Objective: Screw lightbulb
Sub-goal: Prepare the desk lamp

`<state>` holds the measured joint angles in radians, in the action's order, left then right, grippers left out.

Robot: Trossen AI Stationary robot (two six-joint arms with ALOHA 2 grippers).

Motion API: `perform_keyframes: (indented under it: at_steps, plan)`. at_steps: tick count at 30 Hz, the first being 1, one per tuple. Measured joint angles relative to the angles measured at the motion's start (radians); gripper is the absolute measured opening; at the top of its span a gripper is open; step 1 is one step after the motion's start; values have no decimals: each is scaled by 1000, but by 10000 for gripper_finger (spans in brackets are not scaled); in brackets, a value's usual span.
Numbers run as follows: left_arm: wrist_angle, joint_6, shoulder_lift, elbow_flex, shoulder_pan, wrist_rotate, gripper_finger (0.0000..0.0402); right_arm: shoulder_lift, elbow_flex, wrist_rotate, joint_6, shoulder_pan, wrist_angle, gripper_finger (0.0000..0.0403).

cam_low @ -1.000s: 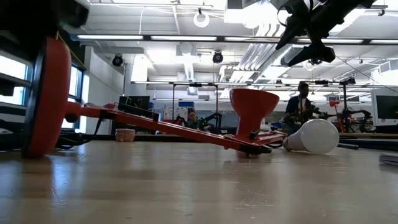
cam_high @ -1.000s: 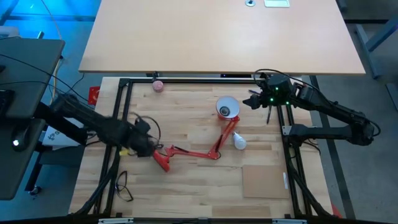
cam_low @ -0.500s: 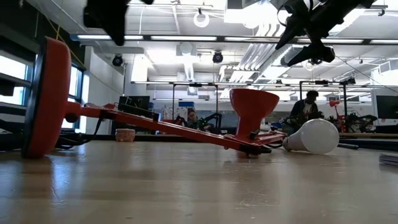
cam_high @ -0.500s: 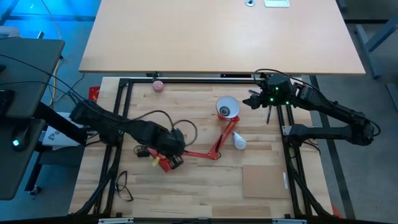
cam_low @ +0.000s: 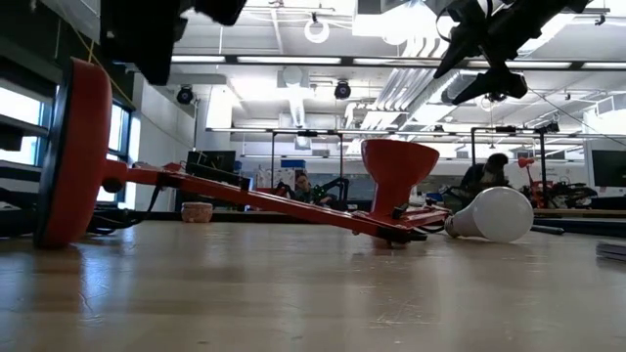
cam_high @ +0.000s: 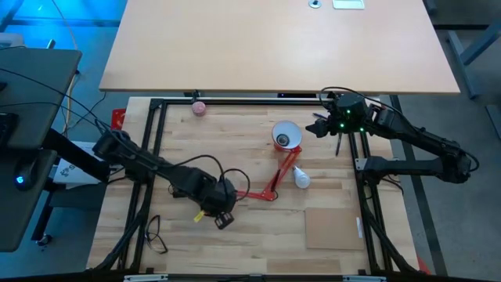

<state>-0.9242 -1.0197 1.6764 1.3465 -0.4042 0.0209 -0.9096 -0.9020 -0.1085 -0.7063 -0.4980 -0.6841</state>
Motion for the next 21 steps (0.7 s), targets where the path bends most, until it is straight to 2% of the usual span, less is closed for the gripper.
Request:
perform_keyframes:
  at_steps: [5,9,15,21]
  plan:
    - [0,-96,-2,-62,-10,-2,0,0,0,3,0,0,0,267]
    - [-41,-130,-10,-62,-47,-6,0,0,0,3,0,0,-1,267]
    - [-221,-82,-13,-61,-73,-38,0,0,0,31,0,0,-2,267]
    - [-475,-22,-22,-64,-52,-166,0,0,0,47,-3,0,-1,267]
